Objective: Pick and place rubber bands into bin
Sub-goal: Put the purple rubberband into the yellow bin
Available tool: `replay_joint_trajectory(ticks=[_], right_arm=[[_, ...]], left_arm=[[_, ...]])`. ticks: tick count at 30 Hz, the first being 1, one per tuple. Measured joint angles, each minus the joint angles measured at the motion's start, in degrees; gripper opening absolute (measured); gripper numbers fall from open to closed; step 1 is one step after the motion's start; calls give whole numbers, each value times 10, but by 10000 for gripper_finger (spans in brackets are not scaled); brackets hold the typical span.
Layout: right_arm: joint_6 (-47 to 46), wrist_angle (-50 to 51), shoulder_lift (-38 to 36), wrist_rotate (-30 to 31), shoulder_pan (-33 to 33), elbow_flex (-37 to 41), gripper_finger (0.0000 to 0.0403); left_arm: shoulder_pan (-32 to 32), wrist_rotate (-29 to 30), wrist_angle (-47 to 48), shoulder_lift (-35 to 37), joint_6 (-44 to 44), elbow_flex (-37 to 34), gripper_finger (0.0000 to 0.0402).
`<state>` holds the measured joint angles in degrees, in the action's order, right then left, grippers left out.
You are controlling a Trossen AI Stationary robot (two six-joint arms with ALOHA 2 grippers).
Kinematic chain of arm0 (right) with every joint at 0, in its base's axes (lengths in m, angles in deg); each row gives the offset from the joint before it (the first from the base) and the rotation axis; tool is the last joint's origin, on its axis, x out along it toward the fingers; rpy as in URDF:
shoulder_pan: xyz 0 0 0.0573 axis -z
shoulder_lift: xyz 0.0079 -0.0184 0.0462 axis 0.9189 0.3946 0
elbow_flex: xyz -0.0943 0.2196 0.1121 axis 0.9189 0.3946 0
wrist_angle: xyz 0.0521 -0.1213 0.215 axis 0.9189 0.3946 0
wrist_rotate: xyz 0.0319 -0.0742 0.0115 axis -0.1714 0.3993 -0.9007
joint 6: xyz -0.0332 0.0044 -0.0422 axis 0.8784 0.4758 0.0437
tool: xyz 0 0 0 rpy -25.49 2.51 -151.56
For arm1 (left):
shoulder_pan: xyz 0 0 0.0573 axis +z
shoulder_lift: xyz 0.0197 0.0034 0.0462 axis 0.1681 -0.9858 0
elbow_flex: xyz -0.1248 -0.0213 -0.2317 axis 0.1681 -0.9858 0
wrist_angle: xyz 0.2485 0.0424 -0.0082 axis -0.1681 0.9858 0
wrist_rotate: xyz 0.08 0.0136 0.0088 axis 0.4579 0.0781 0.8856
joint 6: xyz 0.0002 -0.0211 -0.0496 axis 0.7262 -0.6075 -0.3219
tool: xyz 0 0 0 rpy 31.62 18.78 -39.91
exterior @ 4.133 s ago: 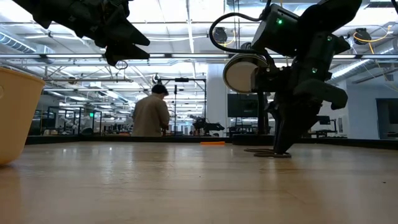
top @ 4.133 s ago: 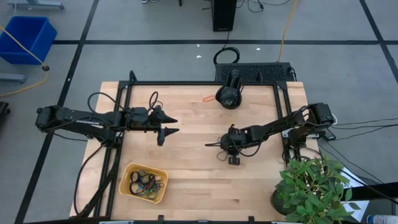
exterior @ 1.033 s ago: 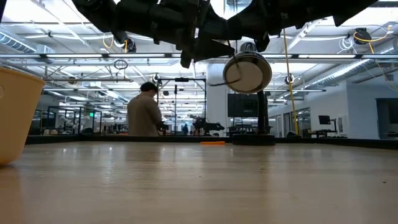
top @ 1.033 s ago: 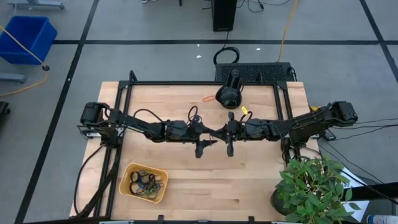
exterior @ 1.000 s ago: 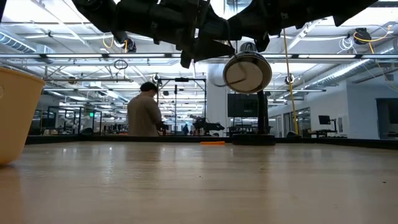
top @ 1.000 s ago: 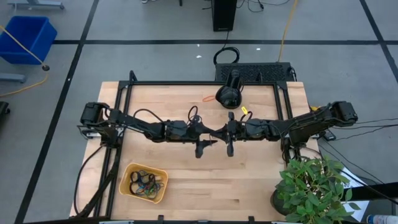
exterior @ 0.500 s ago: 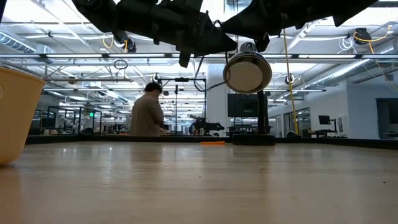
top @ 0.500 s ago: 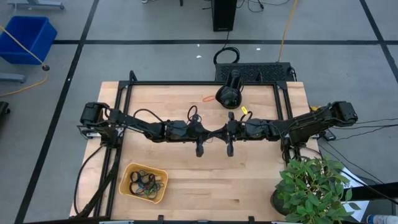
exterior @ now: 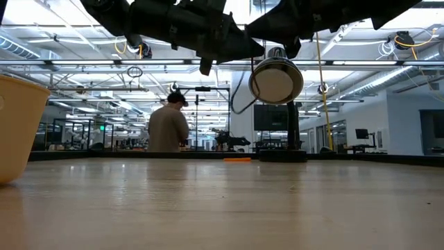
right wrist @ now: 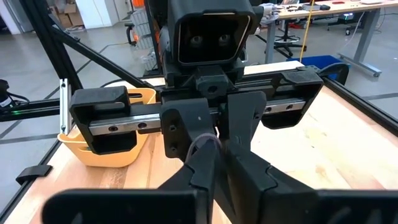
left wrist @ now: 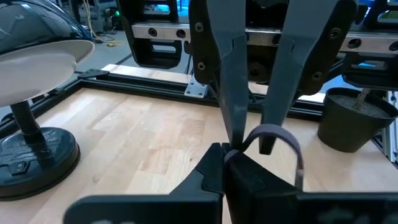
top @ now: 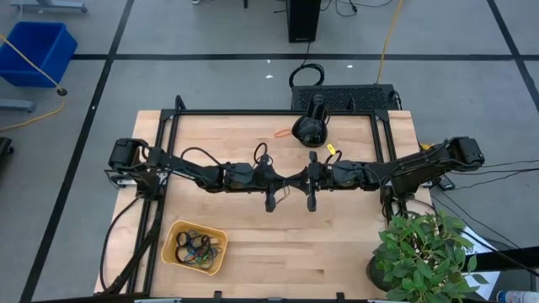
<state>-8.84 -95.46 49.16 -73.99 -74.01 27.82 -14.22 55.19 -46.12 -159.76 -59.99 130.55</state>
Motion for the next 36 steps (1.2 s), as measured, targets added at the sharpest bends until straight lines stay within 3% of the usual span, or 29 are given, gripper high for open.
replay_joint_trajectory(ticks=[5, 13, 20, 29, 36], right_arm=[[0, 0, 0, 0, 0, 0, 68], [4, 1, -1, -31, 0, 0, 162], [7, 87, -58, -30, 0, -1, 201], [7, 158, -127, -29, 0, -1, 202], [31, 163, -121, -21, 1, 14, 206]], left_arm=[[0, 0, 0, 0, -1, 0, 3], [0, 0, 0, 0, -1, 0, 4], [0, 2, 32, 18, 0, -1, 4], [-1, 37, 269, 170, 25, 0, 3], [-47, 35, 465, 304, -70, 0, 3]])
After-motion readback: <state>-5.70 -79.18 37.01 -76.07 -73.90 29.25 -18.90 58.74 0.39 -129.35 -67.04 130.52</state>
